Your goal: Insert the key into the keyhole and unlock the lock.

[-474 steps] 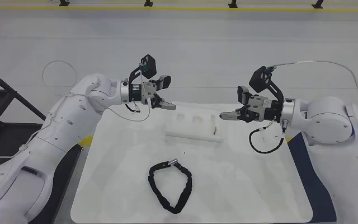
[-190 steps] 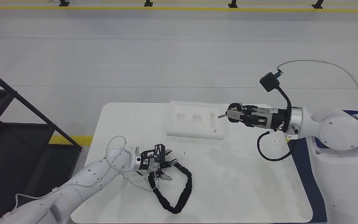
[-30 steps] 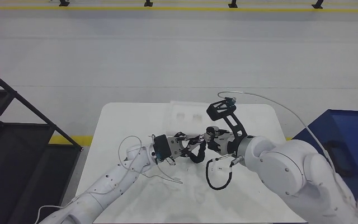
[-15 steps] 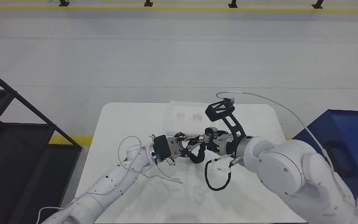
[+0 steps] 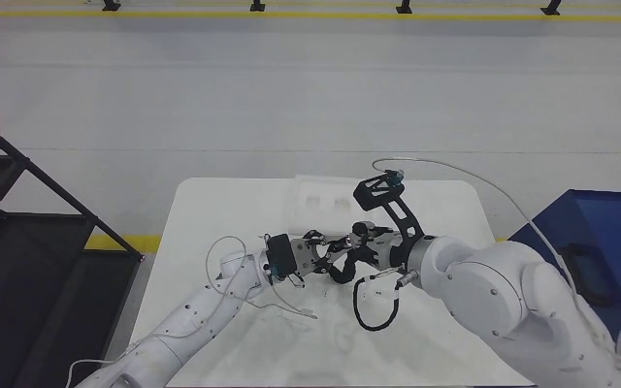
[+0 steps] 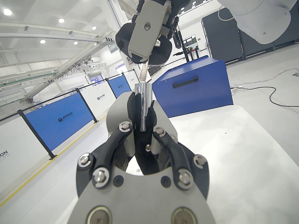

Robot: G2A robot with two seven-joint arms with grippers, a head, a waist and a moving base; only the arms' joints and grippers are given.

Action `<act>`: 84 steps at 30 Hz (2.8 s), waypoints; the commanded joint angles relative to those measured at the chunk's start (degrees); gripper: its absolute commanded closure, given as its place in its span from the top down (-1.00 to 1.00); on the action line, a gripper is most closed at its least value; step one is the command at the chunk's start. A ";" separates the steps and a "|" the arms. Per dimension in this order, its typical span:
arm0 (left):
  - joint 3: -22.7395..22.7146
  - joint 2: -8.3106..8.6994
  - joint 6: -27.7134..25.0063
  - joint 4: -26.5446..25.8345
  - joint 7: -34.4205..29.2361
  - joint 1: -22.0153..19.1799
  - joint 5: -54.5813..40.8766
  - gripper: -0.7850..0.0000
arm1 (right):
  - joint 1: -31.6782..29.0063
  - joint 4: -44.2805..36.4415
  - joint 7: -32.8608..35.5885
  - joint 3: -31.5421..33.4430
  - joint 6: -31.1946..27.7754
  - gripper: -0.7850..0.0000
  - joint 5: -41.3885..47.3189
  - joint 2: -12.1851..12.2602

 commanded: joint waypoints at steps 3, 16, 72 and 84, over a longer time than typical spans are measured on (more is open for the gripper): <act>-0.12 -0.16 -0.49 0.23 0.24 0.00 0.03 -1.00 | 0.23 0.08 -0.23 -0.35 0.23 -1.00 -0.23 0.09; -0.50 -0.52 -2.02 1.24 2.77 0.06 1.15 -1.00 | 1.59 1.45 1.25 -0.56 -1.24 -1.00 3.04 0.63; -2.18 -0.03 1.08 -0.64 3.08 0.55 12.81 -1.00 | 24.35 9.92 2.93 -18.80 -2.92 -1.00 25.84 10.29; -2.31 -0.08 0.68 -0.78 2.99 0.72 12.70 -1.00 | 29.91 10.06 0.21 -24.95 -0.21 -1.00 29.49 11.68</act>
